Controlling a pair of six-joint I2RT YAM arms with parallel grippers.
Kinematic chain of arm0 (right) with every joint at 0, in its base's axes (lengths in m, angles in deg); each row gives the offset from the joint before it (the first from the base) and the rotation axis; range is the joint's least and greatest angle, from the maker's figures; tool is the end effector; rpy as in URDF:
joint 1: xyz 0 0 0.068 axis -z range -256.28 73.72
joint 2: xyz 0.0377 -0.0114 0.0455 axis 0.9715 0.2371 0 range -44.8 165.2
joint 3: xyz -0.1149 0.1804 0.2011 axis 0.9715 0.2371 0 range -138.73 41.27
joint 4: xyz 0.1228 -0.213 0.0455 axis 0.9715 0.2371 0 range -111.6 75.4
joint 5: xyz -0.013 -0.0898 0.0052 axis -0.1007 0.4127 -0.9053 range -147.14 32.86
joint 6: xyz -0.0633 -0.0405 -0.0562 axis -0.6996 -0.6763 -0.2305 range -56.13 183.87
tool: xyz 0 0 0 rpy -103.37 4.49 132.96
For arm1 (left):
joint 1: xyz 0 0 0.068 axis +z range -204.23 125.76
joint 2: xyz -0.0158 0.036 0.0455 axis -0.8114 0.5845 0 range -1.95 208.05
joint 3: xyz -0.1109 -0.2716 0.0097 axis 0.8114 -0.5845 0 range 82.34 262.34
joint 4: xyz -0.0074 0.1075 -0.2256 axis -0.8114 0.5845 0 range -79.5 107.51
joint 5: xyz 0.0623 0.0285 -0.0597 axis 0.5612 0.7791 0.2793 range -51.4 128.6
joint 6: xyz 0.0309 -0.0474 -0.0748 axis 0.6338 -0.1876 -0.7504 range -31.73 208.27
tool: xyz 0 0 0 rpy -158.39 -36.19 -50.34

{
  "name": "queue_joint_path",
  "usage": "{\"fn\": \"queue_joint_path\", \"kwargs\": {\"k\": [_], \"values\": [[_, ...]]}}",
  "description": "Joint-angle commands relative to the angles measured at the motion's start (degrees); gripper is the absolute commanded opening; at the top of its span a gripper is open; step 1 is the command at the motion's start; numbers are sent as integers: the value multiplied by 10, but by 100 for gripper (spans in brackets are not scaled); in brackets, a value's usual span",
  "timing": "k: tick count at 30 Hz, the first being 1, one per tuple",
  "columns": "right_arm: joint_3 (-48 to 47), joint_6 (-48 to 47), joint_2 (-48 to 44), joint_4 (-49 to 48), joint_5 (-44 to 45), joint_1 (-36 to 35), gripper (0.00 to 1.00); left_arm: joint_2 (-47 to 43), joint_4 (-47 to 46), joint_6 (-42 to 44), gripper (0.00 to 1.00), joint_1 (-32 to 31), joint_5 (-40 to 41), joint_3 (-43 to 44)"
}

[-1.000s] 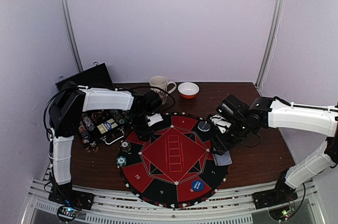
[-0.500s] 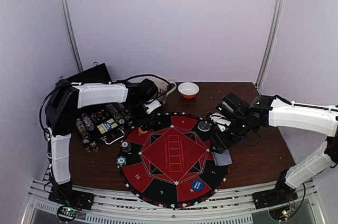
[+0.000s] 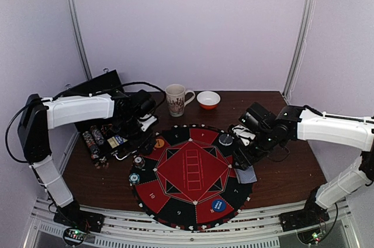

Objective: Distribute texas hold em gaming equipment
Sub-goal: Move the big blind button to position 2, then move the poker chips pile to the big blind area.

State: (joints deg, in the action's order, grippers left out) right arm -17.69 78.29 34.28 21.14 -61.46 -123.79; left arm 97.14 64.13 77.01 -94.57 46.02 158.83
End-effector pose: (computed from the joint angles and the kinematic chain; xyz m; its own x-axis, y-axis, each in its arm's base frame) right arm 0.1827 0.2087 0.2290 -0.7711 -0.4741 -0.4249 -0.5848 0.7913 0.1785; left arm 0.2667 -0.2121 0.2080 -0.8469 0.4650 -0.2580 0.4619 0.8836 0.0763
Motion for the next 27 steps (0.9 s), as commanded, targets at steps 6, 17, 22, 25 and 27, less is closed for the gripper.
{"fn": "queue_joint_path", "kwargs": {"k": [6, 17, 22, 25, 27], "values": [[-1, -7, 4, 2, 2, 1, 76, 30, -38, -20, 98, 8, -47, -50], [5, -7, 4, -2, 0, 2, 76, 52, -45, -13, 79, 17, -46, -102], [6, -8, 6, -2, 2, 1, 76, 56, -63, -7, 67, 16, -69, -120], [5, -9, 7, -2, 1, 2, 76, 62, -76, -3, 60, 16, -75, -126], [5, -9, 8, -2, 2, 2, 76, 65, -84, 0, 55, 16, -79, -128]]}}
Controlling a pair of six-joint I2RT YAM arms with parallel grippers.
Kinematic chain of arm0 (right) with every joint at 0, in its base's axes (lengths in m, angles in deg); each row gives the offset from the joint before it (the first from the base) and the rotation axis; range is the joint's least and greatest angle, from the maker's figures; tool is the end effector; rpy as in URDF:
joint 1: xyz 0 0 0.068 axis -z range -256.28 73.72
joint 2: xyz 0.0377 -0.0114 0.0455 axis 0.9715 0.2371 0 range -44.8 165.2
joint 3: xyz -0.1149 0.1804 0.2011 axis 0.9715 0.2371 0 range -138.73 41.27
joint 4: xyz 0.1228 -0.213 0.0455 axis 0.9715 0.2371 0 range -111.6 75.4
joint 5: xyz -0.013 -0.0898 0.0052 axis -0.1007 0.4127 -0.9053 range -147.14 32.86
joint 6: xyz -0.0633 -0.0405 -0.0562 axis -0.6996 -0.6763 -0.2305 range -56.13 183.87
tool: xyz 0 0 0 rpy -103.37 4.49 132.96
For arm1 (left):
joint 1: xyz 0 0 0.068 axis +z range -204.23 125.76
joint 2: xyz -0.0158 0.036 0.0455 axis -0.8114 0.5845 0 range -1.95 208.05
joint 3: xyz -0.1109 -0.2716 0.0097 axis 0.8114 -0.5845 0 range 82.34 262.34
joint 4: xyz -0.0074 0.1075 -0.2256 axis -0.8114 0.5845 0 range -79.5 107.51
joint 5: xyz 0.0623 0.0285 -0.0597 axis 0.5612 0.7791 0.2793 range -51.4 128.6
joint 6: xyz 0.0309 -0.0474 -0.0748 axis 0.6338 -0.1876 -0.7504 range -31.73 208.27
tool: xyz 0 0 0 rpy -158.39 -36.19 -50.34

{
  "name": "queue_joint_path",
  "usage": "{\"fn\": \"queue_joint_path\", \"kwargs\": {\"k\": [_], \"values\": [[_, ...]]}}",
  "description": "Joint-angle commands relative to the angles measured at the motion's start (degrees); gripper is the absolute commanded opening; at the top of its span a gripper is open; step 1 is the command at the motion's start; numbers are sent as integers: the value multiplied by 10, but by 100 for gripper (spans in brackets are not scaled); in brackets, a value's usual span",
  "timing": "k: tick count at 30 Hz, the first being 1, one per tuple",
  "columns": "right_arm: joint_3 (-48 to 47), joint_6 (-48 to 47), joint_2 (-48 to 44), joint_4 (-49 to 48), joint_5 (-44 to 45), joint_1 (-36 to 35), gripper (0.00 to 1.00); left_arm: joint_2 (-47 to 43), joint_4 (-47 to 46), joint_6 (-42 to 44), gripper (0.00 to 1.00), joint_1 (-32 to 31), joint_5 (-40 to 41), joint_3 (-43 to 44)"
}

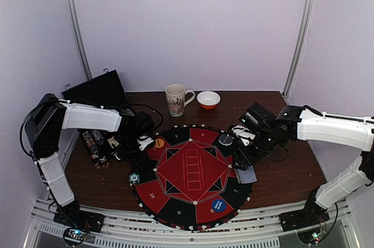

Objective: Distribute texas hold em gaming equipment
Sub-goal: Move the poker chips pile to the big blind area.

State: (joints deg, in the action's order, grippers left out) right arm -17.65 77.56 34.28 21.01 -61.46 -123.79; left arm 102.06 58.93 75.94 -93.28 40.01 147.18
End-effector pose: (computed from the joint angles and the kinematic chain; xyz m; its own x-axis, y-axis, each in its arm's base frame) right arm 0.1828 0.2089 0.2289 -0.7632 -0.4837 -0.4285 -0.5948 0.7850 0.1733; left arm 0.2453 -0.1962 0.1315 -0.8924 0.4488 -0.0462 0.4487 0.8936 0.0149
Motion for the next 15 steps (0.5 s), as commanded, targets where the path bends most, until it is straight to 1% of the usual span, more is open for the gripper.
{"fn": "queue_joint_path", "kwargs": {"k": [1, 2, 4, 9, 15], "values": [[4, -2, 9, -1, 2, 2, 76, 16, -36, 11, 52, 3, -21, -12], [4, -2, 9, 0, 2, 2, 76, 16, -40, 12, 48, 3, -22, -12], [3, -2, 10, 1, 2, 2, 76, 17, -41, 11, 32, 3, -22, -8], [2, -2, 12, 1, 2, 2, 77, 20, -36, 19, 0, 3, -13, 13], [0, -2, 10, 4, 6, 1, 76, 44, -30, 35, 0, 2, 14, 68]]}}
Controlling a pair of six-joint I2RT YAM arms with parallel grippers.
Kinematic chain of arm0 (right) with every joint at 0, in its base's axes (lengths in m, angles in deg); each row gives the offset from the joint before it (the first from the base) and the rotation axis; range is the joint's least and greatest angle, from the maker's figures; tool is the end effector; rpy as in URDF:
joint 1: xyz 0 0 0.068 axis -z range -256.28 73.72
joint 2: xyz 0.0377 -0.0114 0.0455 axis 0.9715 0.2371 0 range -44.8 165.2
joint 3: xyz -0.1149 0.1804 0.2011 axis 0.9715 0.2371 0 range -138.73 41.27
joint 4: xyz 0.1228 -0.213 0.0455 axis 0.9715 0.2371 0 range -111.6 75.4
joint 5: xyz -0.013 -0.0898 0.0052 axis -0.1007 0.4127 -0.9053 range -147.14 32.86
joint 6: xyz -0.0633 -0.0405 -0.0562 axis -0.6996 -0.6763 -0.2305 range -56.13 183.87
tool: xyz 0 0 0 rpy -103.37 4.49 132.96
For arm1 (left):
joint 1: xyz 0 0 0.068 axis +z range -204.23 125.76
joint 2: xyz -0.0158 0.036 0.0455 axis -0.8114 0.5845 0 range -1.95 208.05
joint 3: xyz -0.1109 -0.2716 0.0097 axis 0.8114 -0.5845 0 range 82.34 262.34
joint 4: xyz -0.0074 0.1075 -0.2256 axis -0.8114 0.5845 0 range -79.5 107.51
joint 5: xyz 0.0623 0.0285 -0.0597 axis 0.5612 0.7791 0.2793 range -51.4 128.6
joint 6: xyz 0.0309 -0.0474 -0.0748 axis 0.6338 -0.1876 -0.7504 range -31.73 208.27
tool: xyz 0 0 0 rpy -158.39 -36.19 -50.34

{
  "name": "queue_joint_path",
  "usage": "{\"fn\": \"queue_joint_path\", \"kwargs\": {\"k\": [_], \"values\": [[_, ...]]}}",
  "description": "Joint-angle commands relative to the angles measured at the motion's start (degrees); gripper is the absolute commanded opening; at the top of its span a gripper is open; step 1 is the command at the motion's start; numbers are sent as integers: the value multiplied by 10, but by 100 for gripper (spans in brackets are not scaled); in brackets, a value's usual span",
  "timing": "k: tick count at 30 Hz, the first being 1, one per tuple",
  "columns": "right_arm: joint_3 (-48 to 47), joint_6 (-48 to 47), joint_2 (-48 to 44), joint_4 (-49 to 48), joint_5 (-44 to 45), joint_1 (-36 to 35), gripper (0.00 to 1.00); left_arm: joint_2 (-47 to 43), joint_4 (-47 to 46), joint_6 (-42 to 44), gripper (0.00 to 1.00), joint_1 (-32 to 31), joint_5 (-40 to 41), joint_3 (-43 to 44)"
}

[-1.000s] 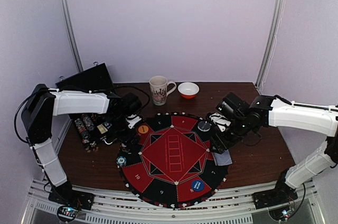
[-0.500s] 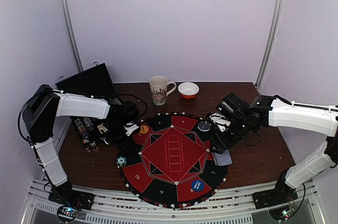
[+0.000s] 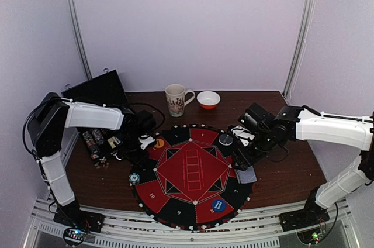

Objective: Distribute texas hold em gaming equipment
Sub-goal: Move the poker chips pile to the big blind area.

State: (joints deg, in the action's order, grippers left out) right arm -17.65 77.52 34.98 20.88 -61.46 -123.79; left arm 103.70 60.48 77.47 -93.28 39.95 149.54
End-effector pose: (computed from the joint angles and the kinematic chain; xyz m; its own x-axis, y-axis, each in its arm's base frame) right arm 0.1840 0.2101 0.2259 -0.7656 -0.4873 -0.4200 -0.5942 0.7859 0.1713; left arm 0.2505 -0.2006 0.1321 -0.8806 0.4729 -0.0314 0.4726 0.8811 0.0178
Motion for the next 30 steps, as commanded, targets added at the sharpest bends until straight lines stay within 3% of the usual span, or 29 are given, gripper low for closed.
{"fn": "queue_joint_path", "kwargs": {"k": [1, 13, 24, 30], "values": [[0, -2, 3, 5, 6, 1, 76, 37, -46, 22, 0, 3, 15, 59], [-2, -1, -2, 10, 11, 2, 77, 124, -50, 54, 0, 4, 40, 177], [1, 0, -7, 14, 12, 2, 77, 108, -9, 51, 0, 5, 46, 142], [1, 1, -9, 14, 13, 2, 77, 95, -5, 52, 36, 5, 38, 127]]}}
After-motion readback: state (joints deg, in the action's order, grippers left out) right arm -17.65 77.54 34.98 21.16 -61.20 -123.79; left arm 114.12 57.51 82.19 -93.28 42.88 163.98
